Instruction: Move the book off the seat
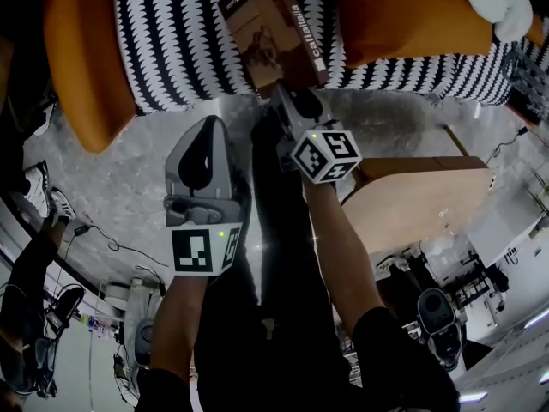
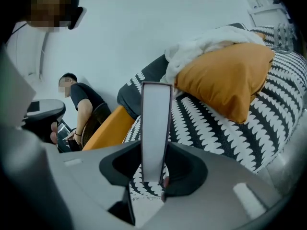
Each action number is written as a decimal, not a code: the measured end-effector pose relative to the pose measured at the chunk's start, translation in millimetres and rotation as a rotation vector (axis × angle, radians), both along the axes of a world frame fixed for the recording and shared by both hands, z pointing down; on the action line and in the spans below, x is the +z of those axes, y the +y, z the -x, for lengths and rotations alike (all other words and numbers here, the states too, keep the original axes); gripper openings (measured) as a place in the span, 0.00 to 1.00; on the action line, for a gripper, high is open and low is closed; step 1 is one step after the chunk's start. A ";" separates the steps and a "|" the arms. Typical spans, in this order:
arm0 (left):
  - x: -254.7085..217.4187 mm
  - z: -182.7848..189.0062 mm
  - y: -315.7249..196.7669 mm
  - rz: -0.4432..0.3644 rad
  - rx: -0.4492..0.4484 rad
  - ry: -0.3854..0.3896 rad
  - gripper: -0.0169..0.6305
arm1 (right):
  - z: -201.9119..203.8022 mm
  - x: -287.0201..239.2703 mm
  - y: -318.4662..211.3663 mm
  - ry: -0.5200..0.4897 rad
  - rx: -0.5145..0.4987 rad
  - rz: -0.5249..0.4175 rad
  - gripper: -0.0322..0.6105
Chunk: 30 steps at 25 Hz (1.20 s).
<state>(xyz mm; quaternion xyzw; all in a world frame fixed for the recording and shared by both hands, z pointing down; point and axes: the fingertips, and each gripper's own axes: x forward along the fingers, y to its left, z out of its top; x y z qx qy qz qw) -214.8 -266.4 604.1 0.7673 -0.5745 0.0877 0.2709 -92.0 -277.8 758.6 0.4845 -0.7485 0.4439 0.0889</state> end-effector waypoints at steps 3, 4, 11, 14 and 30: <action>-10.0 0.3 1.9 -0.007 0.003 -0.003 0.04 | -1.7 -11.6 2.2 0.012 -0.001 -0.007 0.30; -13.0 1.3 3.4 -0.010 0.003 -0.006 0.04 | -1.6 -14.6 4.4 0.016 -0.002 -0.009 0.29; -47.8 23.1 13.4 -0.038 0.008 -0.009 0.04 | 14.7 -51.4 18.7 0.039 -0.003 -0.022 0.29; -64.6 22.9 11.5 -0.052 0.011 -0.001 0.04 | 14.3 -72.3 15.4 0.049 0.000 -0.041 0.29; -177.1 8.7 14.8 -0.201 0.027 0.016 0.04 | 10.5 -210.9 16.5 0.087 0.021 -0.171 0.29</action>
